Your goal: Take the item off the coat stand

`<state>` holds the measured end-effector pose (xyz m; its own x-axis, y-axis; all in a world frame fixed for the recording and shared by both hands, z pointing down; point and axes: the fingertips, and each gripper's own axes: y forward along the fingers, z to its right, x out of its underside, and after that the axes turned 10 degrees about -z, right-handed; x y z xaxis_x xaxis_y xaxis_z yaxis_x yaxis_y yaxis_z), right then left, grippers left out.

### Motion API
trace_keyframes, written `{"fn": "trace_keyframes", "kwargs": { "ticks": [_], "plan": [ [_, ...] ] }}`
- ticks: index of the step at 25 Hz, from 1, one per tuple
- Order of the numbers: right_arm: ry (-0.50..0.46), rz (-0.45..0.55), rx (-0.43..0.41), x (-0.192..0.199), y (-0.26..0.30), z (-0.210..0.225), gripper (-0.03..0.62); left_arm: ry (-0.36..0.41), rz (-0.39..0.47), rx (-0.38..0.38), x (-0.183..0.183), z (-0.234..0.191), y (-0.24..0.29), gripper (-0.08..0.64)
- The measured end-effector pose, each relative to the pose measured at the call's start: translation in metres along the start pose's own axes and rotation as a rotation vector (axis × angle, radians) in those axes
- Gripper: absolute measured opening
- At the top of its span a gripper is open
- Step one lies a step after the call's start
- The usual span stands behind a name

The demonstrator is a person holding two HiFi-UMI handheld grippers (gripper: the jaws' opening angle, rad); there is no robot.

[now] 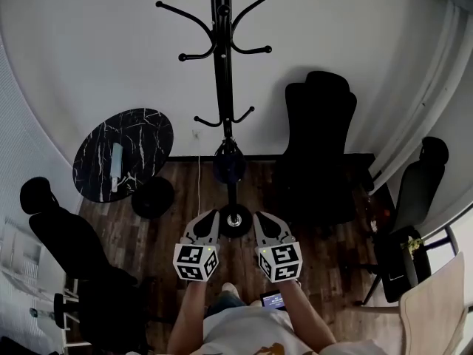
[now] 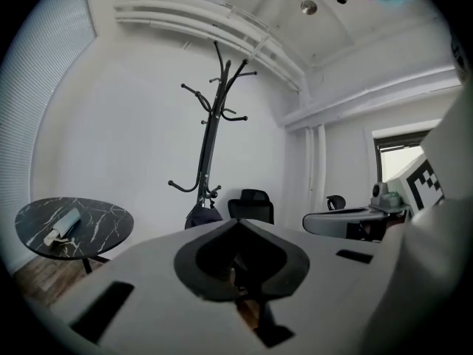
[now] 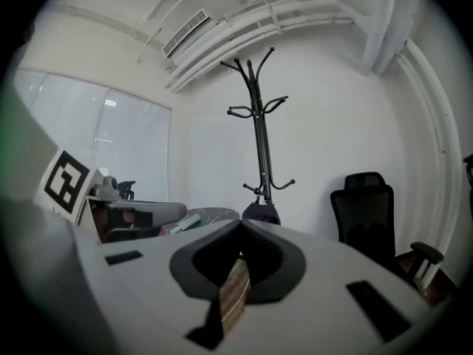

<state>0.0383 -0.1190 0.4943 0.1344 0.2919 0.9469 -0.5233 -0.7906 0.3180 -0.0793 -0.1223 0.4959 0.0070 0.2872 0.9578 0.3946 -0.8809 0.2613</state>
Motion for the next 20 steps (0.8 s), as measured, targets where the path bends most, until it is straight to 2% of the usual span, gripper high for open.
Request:
{"fn": "trace_keyframes", "kwargs": {
  "ticks": [12, 17, 20],
  "plan": [
    [-0.017, -0.016, 0.025, 0.001, -0.007, 0.003, 0.011, -0.011, 0.02, -0.027, -0.006, -0.003, -0.007, 0.02],
    [-0.01, -0.016, 0.013, 0.005, -0.009, -0.001, 0.011, 0.0, 0.004, 0.033, -0.002, 0.007, -0.009, 0.02],
    [-0.009, -0.018, 0.006, 0.007, -0.011, -0.002, 0.011, 0.013, 0.009, 0.042, -0.001, 0.008, -0.012, 0.02]
  ]
}}
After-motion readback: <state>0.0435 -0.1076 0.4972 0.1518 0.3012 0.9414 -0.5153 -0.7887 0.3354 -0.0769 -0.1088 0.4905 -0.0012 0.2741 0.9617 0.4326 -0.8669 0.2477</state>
